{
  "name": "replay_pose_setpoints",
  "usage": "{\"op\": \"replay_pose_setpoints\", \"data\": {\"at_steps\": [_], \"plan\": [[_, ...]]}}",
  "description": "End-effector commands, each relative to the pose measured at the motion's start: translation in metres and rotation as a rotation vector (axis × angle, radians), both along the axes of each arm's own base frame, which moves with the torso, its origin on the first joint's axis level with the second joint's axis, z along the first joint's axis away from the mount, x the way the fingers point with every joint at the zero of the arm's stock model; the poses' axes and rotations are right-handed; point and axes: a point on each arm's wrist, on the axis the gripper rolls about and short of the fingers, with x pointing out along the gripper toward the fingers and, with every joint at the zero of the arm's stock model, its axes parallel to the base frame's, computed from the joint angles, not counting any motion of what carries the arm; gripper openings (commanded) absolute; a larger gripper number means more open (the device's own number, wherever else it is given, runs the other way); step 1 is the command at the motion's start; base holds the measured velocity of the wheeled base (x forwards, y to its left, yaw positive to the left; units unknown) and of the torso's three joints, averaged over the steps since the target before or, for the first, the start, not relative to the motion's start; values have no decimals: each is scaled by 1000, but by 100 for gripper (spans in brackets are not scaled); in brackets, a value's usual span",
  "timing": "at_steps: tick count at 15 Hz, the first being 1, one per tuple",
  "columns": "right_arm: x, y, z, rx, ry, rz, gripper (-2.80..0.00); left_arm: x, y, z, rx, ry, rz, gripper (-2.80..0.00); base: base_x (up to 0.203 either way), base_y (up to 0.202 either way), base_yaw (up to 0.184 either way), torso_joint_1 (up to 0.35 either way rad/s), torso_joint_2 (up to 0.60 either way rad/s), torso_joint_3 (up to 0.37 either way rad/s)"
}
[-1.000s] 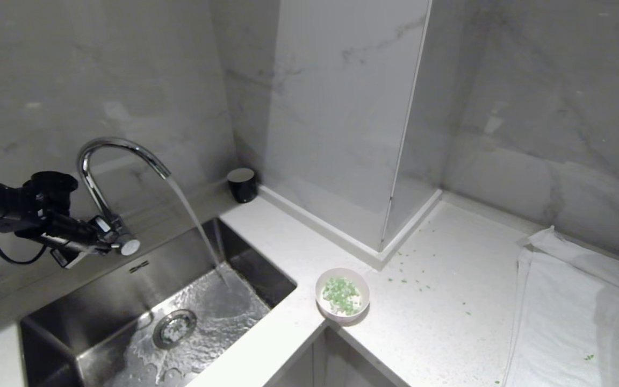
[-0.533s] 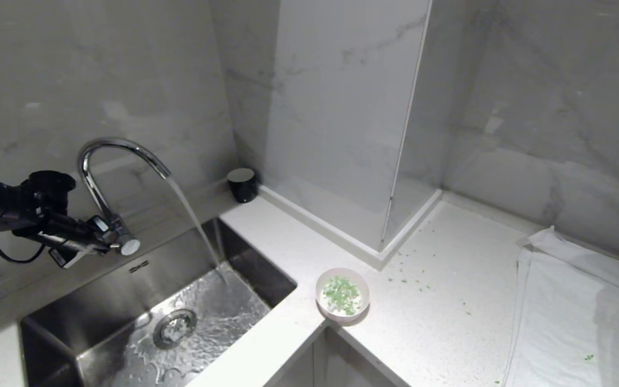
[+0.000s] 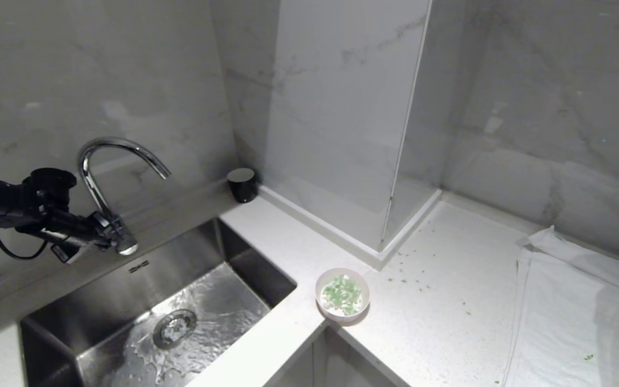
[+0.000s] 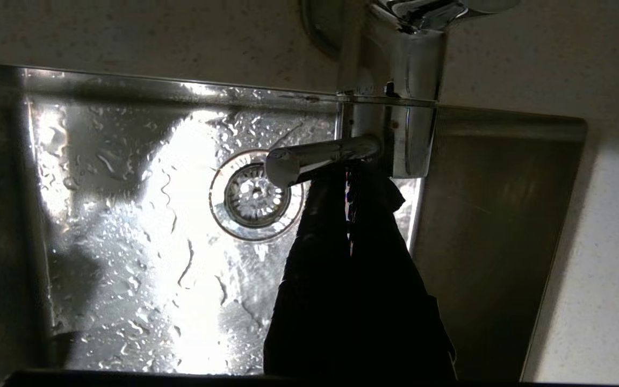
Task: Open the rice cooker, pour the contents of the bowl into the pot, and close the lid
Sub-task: Turn off the tap
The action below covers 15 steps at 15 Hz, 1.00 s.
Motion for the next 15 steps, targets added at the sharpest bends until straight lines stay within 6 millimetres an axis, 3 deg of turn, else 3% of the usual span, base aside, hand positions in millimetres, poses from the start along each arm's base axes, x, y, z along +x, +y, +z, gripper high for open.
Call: {"op": "replay_pose_setpoints", "data": {"at_steps": [1,7,10,15], "plan": [[0,0,0,0,-1,1,-280,1,1,-1,-1,-1,6,-280,0,0,0,0,0,0],[0,0,0,0,1,1,-280,-10,-11,12,-9,8,-13,-280,0,0,0,0,0,0],[0,0,0,0,1,1,-280,-23,-44,27,-12,15,-86,-280,0,0,0,0,0,0],[0,0,0,0,1,1,-280,-45,-117,64,-4,-30,-249,-280,0,0,0,0,0,0]]}}
